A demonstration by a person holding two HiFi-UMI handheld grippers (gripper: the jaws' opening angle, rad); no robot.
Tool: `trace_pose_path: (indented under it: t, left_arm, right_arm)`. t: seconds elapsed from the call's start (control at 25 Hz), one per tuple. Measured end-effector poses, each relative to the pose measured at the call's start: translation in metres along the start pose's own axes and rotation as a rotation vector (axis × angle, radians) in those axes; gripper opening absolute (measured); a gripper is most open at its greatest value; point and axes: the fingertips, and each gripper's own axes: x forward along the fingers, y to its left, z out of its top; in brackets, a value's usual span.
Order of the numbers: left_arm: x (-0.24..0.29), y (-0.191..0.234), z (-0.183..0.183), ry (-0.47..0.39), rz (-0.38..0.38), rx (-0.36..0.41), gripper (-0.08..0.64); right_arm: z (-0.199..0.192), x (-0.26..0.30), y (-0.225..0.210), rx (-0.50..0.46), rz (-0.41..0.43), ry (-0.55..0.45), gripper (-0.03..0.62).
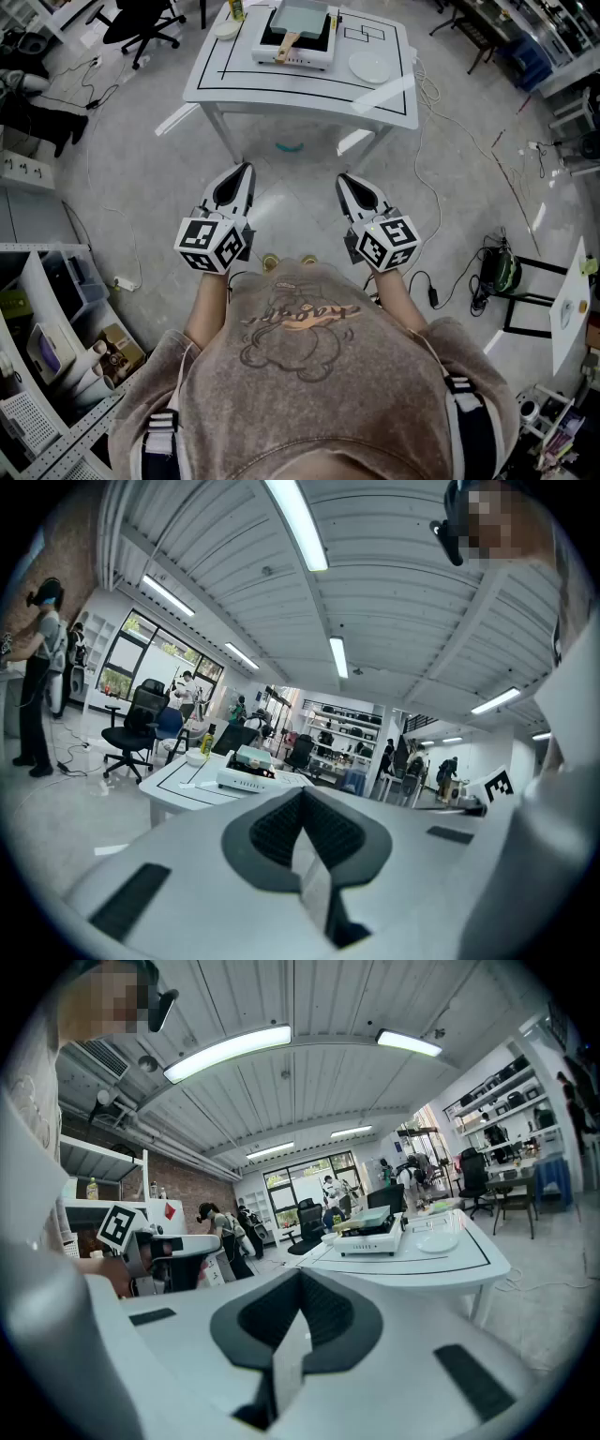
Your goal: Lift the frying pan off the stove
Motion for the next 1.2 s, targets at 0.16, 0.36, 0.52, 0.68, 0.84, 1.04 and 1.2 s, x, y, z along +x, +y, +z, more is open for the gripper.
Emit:
trace_pose_path:
  t: [0.16, 0.36, 0.52, 0.68, 0.84, 1.04, 1.2]
  left_arm:
    - [0.001, 0.002, 0.001, -0.001, 0.000, 0.001, 0.008]
    - [0.000, 0.005, 0.001, 0.001, -0.001, -0.007, 0.008]
    - [-0.003, 0.009, 0.001, 0.008, -0.015, -0.009, 0.008]
    - [-0.008, 0.018, -0.005, 0.014, -0.034, -0.020, 0.008]
    - [-0.010, 0.024, -0.005, 0.009, -0.060, -0.016, 0.008]
    - [-0.007, 0.029, 0.002, 0.001, -0.084, -0.017, 0.008]
    - [-0.001, 0.037, 0.004, 0.002, -0.092, -0.021, 0.008]
  right_arm:
    - [0.000, 0.002, 0.000, 0.002, -0.002, -0.002, -0.002]
    - [0.007, 0.004, 0.004, 0.048, 0.019, -0.033, -0.002]
    - [0.003, 0.009, 0.007, 0.062, 0.006, -0.027, 0.000]
    - [-0.004, 0.016, 0.012, 0.064, -0.015, -0.022, 0.000]
    - [-0.007, 0.023, 0.020, 0.063, -0.031, -0.033, 0.000]
    - [-0.001, 0.032, 0.026, 0.058, -0.036, -0.041, 0.000]
    - [-0.001, 0.042, 0.025, 0.057, -0.043, -0.042, 0.000]
